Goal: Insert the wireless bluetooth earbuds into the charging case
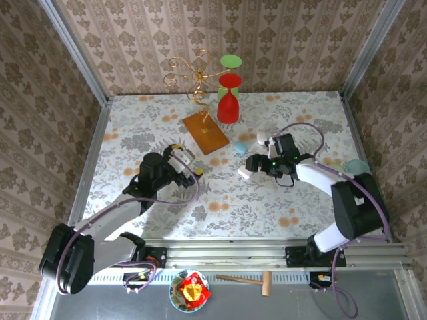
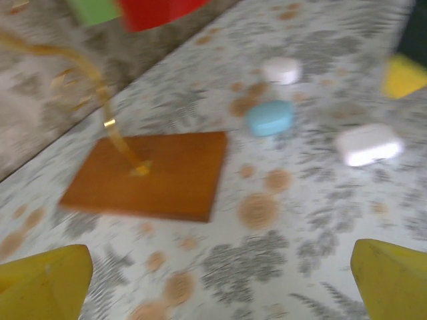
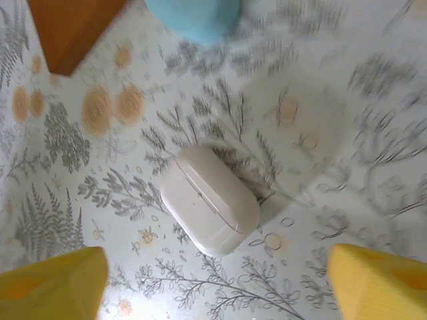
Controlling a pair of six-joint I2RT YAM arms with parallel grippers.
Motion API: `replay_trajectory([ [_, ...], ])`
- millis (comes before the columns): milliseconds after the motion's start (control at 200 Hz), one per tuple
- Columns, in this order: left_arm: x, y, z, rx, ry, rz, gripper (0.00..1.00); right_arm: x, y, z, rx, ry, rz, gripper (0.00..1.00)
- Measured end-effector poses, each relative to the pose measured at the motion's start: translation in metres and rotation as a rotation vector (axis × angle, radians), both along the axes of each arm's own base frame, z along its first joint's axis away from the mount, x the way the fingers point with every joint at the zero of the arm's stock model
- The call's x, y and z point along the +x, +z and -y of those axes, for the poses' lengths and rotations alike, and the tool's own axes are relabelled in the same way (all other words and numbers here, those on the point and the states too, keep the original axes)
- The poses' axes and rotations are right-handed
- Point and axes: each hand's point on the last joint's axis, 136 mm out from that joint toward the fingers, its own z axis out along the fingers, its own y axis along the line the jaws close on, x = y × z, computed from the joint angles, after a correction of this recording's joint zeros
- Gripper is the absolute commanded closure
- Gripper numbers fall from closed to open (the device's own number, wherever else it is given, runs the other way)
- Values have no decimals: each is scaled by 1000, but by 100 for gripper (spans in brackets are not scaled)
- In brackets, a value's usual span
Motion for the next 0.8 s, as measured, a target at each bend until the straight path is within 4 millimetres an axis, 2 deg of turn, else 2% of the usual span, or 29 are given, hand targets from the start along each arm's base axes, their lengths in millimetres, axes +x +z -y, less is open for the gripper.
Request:
replay_trajectory([
  [110,19,-6,-47,-11,211,8,0,13,42,19,-114,-20,185,1],
  [235,29,-20,-95,8,412,21,0,29,91,47,-264,-79,408,1],
  [285,31,-26,-111,16,474,24,0,36,104,60,-326,-114,482,1],
  [350,33,-34,-132,20,550,25,0,43,109,79,-412,-164,546,0],
  [420,37,-44,-151,13,620,19,0,47,100,101,-490,-212,573,0],
  [565,45,-66,-176,1,711,-20,0,42,52,139,-599,-270,530,0],
  [675,54,-72,-187,-28,750,-29,0,42,26,154,-625,-290,511,0],
  [800,73,-72,-202,-97,800,-35,0,47,11,165,-614,-316,529,0],
])
